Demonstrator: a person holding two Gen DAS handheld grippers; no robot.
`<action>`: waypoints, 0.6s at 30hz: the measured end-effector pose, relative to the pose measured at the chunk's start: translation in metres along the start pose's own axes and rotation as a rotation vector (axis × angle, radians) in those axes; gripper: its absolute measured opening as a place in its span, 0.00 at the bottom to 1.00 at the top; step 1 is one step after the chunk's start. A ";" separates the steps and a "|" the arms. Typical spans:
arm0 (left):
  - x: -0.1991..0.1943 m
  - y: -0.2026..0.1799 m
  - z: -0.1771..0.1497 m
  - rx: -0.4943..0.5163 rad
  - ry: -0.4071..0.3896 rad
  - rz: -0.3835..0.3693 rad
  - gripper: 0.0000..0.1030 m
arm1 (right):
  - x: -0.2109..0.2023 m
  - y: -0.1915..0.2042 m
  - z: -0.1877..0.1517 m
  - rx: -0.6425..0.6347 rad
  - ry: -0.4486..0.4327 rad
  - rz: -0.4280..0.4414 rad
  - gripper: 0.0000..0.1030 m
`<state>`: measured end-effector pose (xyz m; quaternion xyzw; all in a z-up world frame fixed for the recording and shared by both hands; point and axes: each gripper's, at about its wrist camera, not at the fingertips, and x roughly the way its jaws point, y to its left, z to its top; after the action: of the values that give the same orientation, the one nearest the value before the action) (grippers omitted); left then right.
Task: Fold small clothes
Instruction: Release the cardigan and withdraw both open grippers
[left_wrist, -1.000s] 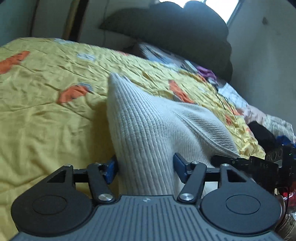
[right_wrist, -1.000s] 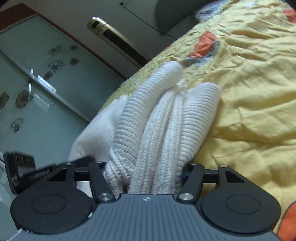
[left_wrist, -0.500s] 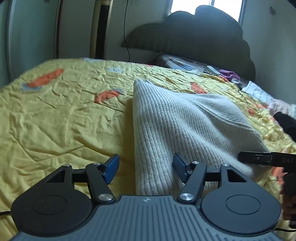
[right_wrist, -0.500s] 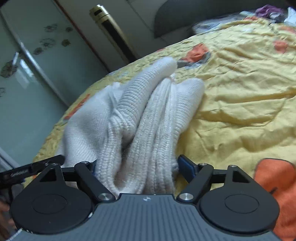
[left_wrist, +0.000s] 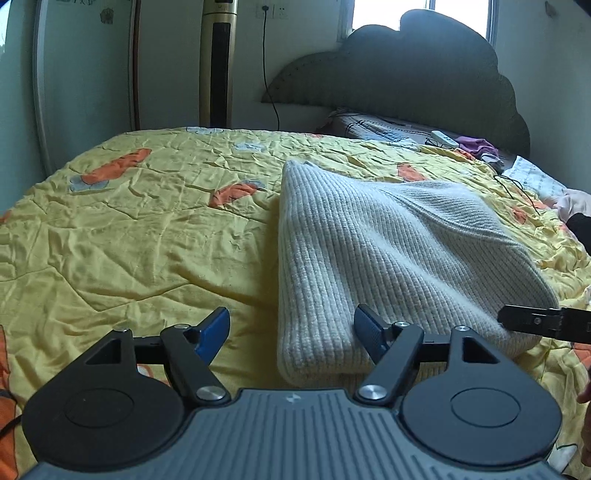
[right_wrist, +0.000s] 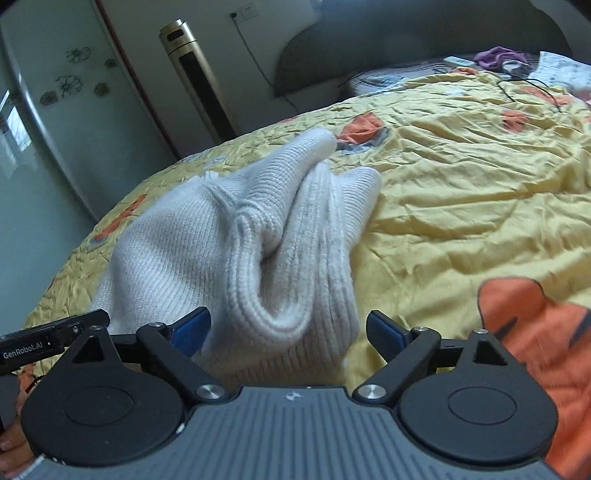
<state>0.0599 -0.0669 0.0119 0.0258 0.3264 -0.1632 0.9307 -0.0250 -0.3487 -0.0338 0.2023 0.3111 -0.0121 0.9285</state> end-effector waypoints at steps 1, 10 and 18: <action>-0.001 -0.001 -0.001 0.003 -0.001 0.004 0.71 | -0.003 0.000 -0.002 0.004 -0.003 -0.004 0.92; -0.007 -0.001 -0.006 0.000 -0.005 0.019 0.72 | -0.016 0.005 -0.012 -0.023 -0.011 -0.037 0.97; -0.014 0.000 -0.014 -0.002 -0.008 0.033 0.76 | -0.014 0.015 -0.023 -0.080 0.018 -0.069 0.99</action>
<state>0.0412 -0.0611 0.0096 0.0296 0.3224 -0.1479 0.9345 -0.0472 -0.3276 -0.0369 0.1545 0.3262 -0.0298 0.9321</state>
